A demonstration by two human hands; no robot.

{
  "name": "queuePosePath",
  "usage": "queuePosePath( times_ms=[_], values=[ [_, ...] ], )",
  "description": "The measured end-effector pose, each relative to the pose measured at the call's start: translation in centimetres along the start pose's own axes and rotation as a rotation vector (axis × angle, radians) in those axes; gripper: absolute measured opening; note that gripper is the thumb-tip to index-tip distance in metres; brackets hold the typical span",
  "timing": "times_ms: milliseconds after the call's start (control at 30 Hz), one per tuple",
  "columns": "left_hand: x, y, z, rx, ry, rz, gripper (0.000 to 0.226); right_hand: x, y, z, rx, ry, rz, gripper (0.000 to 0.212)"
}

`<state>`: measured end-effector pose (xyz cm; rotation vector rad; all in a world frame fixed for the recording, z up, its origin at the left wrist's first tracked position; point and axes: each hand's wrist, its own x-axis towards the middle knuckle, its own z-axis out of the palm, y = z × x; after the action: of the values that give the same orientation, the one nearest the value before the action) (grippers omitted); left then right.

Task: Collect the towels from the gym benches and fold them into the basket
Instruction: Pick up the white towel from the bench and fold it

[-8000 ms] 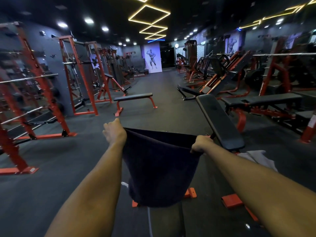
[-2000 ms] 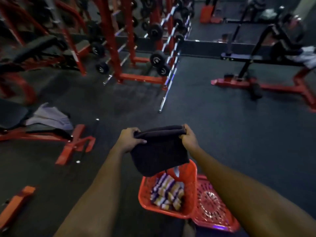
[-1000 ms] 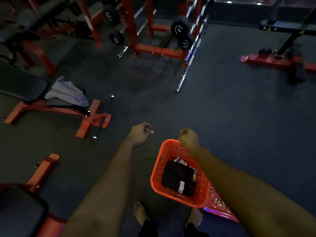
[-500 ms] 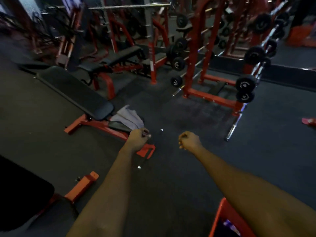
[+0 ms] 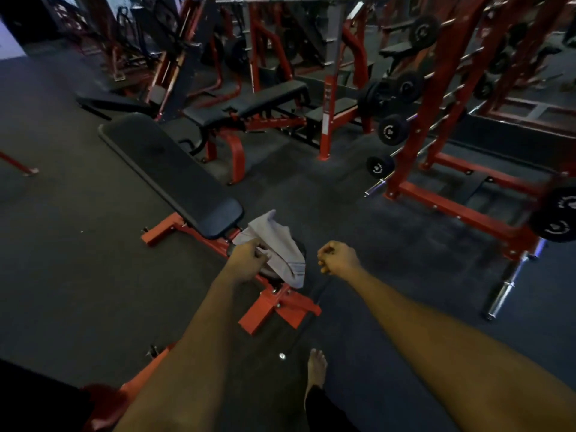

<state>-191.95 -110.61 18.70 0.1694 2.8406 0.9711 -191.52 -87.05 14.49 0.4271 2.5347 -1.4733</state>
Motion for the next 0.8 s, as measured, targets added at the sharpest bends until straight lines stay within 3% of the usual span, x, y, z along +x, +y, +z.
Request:
queuePosePath(
  times_ms=[167, 333, 467, 567, 600, 700, 800],
  values=[
    [15.2, -5.1, 1.2, 0.002, -0.079, -0.158, 0.02, 17.3, -0.4, 4.4, -0.082, -0.108, 0.099, 0.006],
    [24.7, -12.0, 5.4, -0.015, -0.207, -0.288, 0.017, 25.7, 0.9, 10.2, -0.225, -0.326, 0.187, 0.029],
    [28.0, -16.7, 10.6, -0.016, -0.335, -0.346, 0.031, 29.8, 5.9, 15.9, -0.253, -0.504, 0.237, 0.021],
    [29.0, -19.2, 14.8, 0.056, -0.469, -0.389, 0.045, 30.5, 8.5, 18.7, -0.337, -0.649, 0.25, 0.039],
    [29.4, -19.9, 16.1, 0.053, -0.523, -0.44, 0.045, 30.7, 9.0, 19.3, -0.342, -0.63, 0.262, 0.043],
    [29.9, -20.9, 18.3, 0.091, -0.588, -0.481, 0.047, 31.3, 10.0, 19.8, -0.289, -0.281, 0.281, 0.046],
    [29.9, -22.3, 18.6, 0.086, -0.562, -0.52, 0.034, 33.3, 9.5, 19.2, -0.039, -0.187, 0.513, 0.085]
  ],
)
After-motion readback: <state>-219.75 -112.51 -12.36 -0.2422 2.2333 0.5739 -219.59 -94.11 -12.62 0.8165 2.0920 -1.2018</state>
